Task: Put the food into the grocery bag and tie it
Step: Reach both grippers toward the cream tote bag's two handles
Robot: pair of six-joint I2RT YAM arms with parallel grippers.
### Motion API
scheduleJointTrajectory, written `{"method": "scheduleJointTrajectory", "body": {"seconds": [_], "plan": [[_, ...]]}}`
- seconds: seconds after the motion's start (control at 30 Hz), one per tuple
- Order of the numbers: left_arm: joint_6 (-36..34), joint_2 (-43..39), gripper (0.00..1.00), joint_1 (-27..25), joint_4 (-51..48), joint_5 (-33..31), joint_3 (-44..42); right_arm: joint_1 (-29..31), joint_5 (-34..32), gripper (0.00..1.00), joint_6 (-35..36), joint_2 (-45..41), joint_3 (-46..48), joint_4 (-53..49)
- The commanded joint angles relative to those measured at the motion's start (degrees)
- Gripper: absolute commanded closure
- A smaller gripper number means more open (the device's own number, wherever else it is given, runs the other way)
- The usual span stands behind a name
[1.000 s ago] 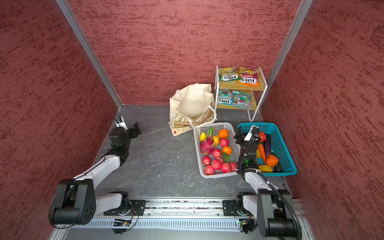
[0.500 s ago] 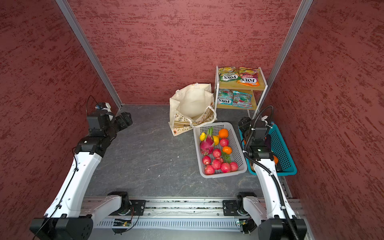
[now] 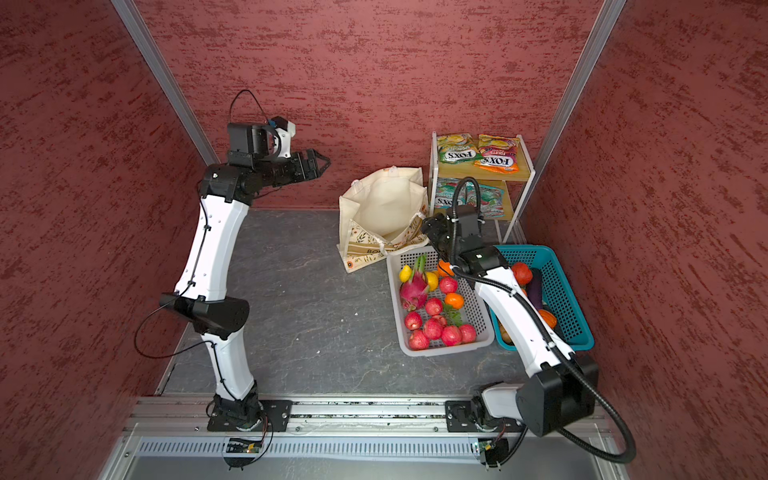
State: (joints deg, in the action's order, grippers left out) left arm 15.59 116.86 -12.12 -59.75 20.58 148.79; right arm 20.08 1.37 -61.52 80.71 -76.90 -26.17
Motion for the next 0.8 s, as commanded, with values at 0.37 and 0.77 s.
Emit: {"method": "scheduleJointTrajectory", "body": {"seconds": [0.37, 0.77], "plan": [[-1.0, 14.9, 0.07, -0.8, 8.8, 6.8, 3.0, 4.9, -0.6, 0.18, -0.3, 16.4, -14.3, -3.1], [-0.5, 22.4, 0.24, -1.1, 16.4, 9.8, 3.3, 5.9, -3.4, 0.19, -0.8, 19.5, -15.3, -6.4]]}}
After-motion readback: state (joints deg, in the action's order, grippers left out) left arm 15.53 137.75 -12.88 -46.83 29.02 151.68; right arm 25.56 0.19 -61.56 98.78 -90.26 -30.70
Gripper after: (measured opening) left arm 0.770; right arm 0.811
